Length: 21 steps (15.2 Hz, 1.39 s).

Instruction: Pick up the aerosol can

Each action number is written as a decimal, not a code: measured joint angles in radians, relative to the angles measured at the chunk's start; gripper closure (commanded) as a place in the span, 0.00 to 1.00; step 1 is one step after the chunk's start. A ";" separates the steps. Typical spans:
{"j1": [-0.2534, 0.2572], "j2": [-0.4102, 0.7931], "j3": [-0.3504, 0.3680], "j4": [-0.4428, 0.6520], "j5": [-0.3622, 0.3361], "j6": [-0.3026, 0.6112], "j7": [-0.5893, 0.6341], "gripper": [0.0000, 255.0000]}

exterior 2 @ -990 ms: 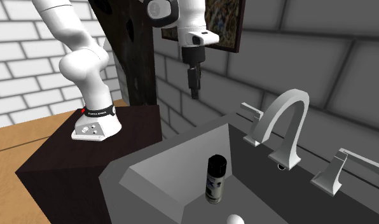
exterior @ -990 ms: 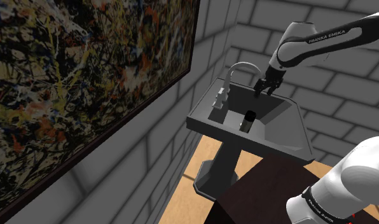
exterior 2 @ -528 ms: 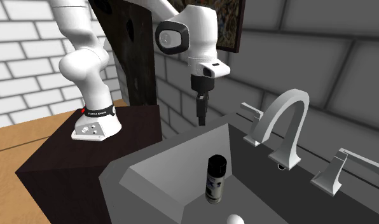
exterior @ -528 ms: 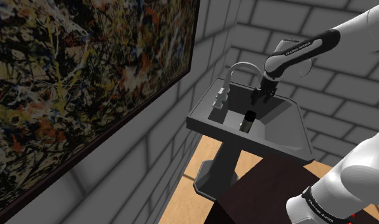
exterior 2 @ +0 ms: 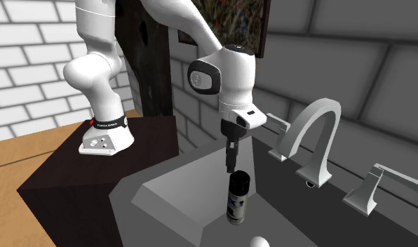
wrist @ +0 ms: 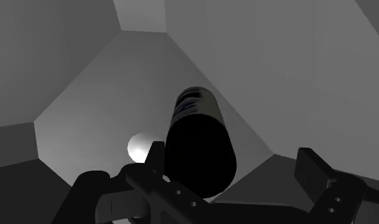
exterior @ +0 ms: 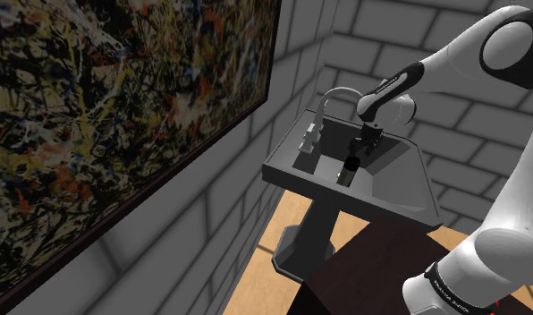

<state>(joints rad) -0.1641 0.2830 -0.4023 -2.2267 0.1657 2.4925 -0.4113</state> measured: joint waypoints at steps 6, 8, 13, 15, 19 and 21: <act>-0.060 0.150 0.037 0.079 0.080 0.042 -0.071 0.00; -0.067 0.173 0.047 0.081 0.094 0.061 -0.079 0.00; -0.081 0.213 0.065 0.091 0.116 0.091 -0.094 1.00; -0.081 0.214 0.066 0.093 0.117 0.092 -0.095 1.00; -0.081 0.214 0.066 0.092 0.117 0.093 -0.095 1.00; -0.081 0.214 0.066 0.092 0.117 0.093 -0.094 1.00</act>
<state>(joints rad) -0.2450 0.4967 -0.3366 -2.1348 0.2827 2.5858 -0.5054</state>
